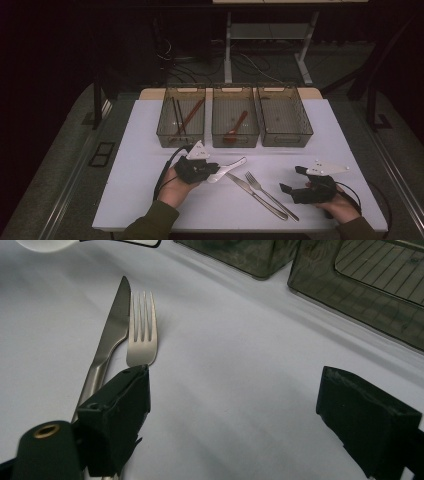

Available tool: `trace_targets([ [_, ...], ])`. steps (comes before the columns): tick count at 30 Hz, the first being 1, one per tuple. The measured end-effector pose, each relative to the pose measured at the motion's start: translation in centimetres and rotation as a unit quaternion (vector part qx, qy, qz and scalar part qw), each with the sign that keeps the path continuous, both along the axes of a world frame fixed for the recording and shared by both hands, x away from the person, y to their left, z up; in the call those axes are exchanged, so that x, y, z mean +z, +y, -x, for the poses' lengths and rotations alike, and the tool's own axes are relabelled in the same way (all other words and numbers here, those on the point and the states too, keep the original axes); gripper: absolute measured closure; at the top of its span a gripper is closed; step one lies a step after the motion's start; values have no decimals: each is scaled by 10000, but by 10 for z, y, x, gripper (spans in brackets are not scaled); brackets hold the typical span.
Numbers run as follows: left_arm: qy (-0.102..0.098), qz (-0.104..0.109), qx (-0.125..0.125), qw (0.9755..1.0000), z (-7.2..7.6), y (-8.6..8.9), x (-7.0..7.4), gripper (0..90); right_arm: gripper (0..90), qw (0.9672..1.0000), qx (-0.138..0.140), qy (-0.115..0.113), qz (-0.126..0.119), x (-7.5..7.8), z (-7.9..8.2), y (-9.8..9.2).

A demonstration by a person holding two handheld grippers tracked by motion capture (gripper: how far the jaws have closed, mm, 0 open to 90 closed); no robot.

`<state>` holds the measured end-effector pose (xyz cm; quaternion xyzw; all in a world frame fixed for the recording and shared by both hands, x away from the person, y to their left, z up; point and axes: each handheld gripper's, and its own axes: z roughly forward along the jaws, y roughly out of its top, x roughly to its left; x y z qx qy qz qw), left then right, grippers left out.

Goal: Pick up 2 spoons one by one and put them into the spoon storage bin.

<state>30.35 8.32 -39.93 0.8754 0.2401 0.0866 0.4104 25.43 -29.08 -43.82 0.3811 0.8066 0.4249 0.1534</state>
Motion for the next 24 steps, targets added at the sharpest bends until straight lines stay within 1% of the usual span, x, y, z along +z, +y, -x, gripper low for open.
trace_targets([
  [4, -30, 132, -18, 9999, -5, -3, 6, 836, 142, 10000, -9, -4, 15, 0, 0, 0],
  [6, -71, 148, -39, 9999, -8, -6, 9, 837, 142, 10000, -23, -2, -1, 0, 0, 0],
  [9, -194, 136, -44, 9997, -14, -11, 15, 837, 142, 10000, -34, 5, -3, 0, -1, 0],
  [13, -283, 212, -32, 9994, -22, -18, 21, 837, 142, 10000, -31, 1, -6, 0, -1, -1],
  [14, -319, 177, -43, 9993, -25, -19, 23, 837, 142, 10000, -29, -4, -4, 0, -1, -1],
  [17, -392, 165, -39, 9991, -34, -24, 28, 837, 142, 10000, -28, -13, 5, 0, -2, -2],
  [19, -413, 172, -23, 9990, -41, -27, 31, 837, 142, 10000, -57, 30, -50, 0, 0, -2],
  [21, -457, 127, 8, 9989, -49, -30, 35, 837, 142, 10000, -45, 4, -56, 1, 0, -2],
  [22, -483, 69, -16, 9988, -53, -31, 38, 838, 142, 9999, -57, 51, -79, 1, 0, -2],
  [23, -510, 54, -16, 9987, -57, -32, 40, 838, 142, 10000, -43, -6, -71, 1, 0, -3],
  [24, -526, 35, 14, 9986, -60, -34, 42, 838, 142, 10000, -36, -14, -76, 1, -1, -3],
])
